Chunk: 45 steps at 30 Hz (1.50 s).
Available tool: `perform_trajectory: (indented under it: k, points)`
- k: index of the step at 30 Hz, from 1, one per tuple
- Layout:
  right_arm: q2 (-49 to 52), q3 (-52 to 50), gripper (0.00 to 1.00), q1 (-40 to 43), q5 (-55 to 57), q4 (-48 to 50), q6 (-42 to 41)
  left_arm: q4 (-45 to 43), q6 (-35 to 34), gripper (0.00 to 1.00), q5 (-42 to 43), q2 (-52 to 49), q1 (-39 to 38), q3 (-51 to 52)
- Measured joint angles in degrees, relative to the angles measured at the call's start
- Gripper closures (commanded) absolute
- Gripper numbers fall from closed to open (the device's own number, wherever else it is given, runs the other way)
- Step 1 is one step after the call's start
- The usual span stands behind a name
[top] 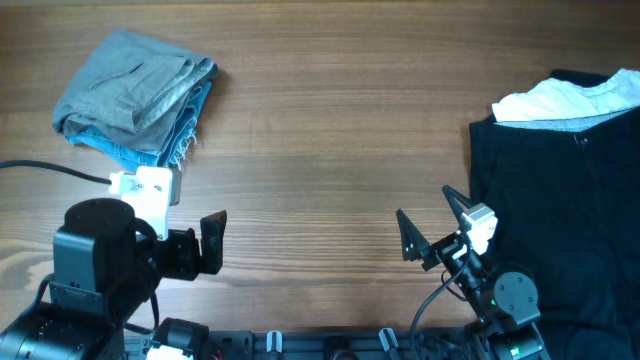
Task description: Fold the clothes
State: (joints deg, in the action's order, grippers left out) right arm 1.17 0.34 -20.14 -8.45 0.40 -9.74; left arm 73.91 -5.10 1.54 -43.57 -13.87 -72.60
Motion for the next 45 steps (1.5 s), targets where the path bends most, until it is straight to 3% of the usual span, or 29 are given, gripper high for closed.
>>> perform_trajectory:
  k: [2,4,8,15,20,22,45]
  points:
    - [0.0,0.0,0.0,0.0,0.0,0.0,0.0,-3.7,-0.3,0.0,0.1,0.6,1.5,0.8]
    - [0.0,0.0,0.0,0.0,0.0,0.0,0.0,-19.3,-1.5,0.0,2.4,4.7,8.0,6.6]
    - [0.0,0.0,0.0,0.0,0.2,0.0,0.0,-39.1,-2.9,0.0,10.4,19.1,16.4,27.6]
    - [0.0,0.0,0.0,0.0,0.5,0.0,0.0,-49.7,-8.1,0.0,12.1,41.5,17.0,50.6]
    - [0.0,0.0,0.0,0.0,0.6,0.0,0.0,-71.1,-10.6,0.0,12.1,42.8,17.0,68.1]
    - [0.0,0.0,0.0,0.0,0.6,0.0,0.0,-70.7,-11.8,0.0,12.1,42.7,17.0,71.9]
    - [0.0,0.0,0.0,0.0,0.6,0.0,0.0,-70.9,-12.9,0.0,12.1,42.8,17.0,71.9]
